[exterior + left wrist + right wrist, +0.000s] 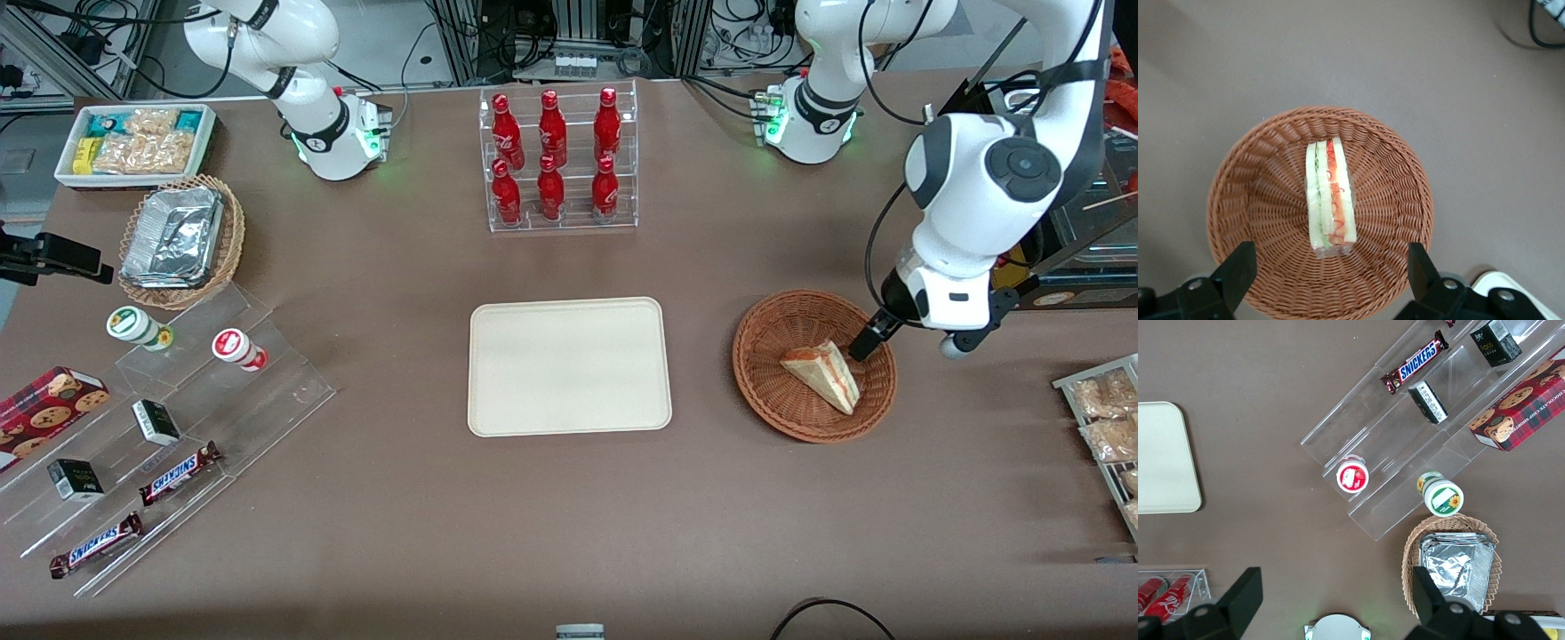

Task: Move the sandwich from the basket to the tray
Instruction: 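Move the left gripper over the wrapped sandwich in the wicker basket, then lower the left gripper and close it on the sandwich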

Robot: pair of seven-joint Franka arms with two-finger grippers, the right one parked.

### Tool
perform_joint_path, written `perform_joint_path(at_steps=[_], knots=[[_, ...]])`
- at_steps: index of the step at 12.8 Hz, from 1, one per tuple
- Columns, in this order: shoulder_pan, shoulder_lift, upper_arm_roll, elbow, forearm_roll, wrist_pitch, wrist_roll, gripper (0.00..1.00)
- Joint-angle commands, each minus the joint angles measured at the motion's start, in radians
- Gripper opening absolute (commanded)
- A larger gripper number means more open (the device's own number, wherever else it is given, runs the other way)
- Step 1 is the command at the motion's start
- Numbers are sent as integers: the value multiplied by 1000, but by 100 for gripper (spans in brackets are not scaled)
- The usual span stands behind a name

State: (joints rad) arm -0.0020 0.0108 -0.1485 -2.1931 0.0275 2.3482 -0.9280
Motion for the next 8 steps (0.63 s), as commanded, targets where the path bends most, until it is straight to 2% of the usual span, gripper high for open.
perform_joint_path(at_steps=[1, 8], knots=[[-3, 52, -14, -2, 14, 43, -61, 100], [-4, 155, -14, -10, 17, 109, -63, 100]])
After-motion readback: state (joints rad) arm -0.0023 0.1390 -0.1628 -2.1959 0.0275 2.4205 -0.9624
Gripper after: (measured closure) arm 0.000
